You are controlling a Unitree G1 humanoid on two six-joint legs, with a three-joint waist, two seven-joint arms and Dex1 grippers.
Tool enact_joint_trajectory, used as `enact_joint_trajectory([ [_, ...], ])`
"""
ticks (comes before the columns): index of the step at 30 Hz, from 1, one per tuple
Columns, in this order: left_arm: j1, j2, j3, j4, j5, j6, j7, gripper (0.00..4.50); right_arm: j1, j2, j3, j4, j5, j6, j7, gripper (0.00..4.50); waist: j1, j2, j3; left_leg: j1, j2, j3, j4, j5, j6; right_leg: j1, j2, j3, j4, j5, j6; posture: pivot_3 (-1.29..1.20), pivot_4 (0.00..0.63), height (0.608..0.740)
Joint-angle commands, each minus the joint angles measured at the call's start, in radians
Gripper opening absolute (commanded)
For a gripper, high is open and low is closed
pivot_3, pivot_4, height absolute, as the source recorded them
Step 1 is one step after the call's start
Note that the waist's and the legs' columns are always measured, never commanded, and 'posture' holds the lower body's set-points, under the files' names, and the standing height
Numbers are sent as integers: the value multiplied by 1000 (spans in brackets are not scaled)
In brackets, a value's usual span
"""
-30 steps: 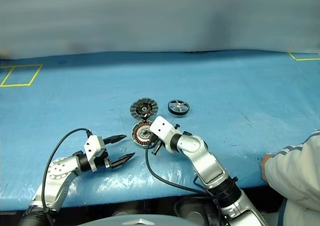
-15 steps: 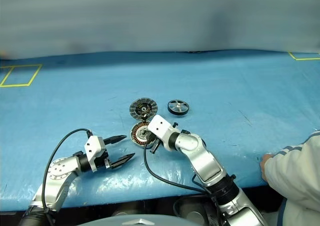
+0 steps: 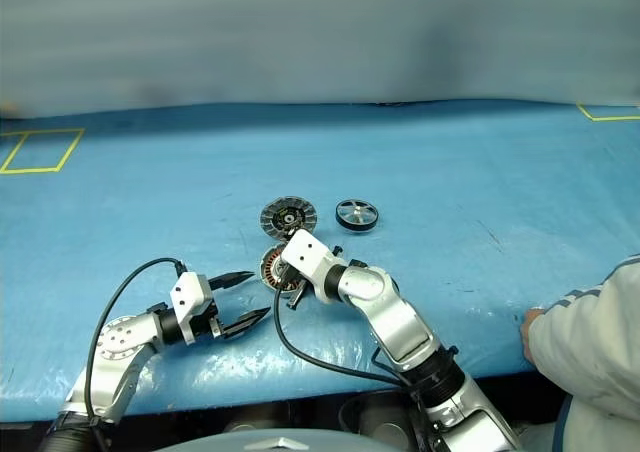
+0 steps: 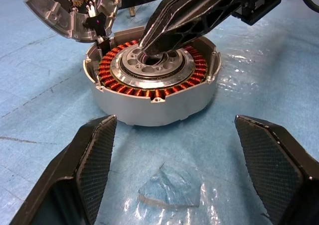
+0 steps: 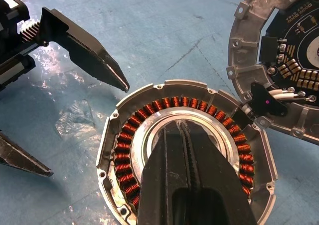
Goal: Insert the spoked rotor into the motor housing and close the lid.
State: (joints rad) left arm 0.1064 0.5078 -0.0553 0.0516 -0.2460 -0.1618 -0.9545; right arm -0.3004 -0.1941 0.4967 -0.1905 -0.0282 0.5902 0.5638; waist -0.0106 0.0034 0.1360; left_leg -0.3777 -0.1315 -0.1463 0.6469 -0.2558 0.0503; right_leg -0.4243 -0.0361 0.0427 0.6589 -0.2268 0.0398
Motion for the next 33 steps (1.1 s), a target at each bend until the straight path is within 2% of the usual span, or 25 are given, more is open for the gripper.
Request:
enact_joint_trajectory([
  [1, 5, -5, 0, -20, -5, -5, 7, 4050, -19, 1, -20, -41, 8, -14, -1, 22, 0, 0, 0, 0, 0, 0, 0, 0, 0, 0, 0, 0, 0, 0, 0, 0, 150, 740],
  [12, 4, -5, -7, -21, -8, -3, 5, 4050, 13, -57, -22, -145, 16, 27, 14, 22, 1, 0, 0, 0, 0, 0, 0, 0, 0, 0, 0, 0, 0, 0, 0, 0, 150, 740],
  [33, -4, -4, -5, -10, -5, -6, 1, 4050, 10, -44, -11, -69, 11, 3, 3, 22, -1, 0, 0, 0, 1, 0, 0, 0, 0, 0, 0, 0, 0, 0, 0, 0, 150, 740],
])
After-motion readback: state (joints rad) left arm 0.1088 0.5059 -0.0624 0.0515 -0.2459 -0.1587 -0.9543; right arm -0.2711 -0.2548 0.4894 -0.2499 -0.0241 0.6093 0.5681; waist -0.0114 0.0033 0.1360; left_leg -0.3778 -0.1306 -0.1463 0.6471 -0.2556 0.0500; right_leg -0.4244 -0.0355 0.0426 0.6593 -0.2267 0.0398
